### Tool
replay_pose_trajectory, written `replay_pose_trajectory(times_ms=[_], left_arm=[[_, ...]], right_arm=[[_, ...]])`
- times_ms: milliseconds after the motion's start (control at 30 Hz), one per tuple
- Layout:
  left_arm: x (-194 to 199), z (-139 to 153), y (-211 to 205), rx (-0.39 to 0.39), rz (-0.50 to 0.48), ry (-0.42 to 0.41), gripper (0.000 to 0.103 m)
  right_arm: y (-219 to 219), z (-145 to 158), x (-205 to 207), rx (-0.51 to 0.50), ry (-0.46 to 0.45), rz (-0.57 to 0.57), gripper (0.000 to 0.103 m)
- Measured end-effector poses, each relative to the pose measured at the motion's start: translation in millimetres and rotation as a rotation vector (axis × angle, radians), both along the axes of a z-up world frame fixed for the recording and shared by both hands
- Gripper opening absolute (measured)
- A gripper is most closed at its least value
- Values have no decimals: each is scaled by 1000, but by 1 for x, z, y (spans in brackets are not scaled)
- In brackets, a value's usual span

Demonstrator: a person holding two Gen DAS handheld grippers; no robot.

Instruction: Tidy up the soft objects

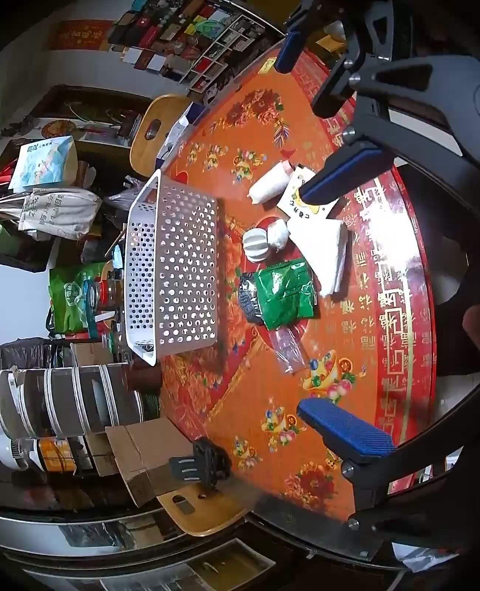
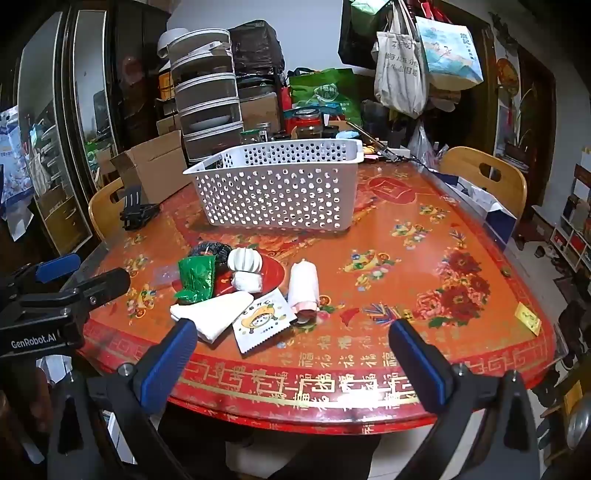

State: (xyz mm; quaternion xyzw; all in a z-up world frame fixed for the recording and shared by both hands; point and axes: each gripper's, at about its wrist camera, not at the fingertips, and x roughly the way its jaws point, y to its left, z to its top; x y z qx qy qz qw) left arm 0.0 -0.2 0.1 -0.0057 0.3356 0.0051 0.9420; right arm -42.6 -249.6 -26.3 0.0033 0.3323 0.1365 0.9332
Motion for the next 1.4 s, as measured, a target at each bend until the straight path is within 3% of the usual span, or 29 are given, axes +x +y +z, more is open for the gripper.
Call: replay_pose_trajectory(times_ms=[1400], left_arm=[[-10, 11, -4, -1, 0, -33, 103]], right_arm=[[2, 2, -5, 4, 9, 18, 103]])
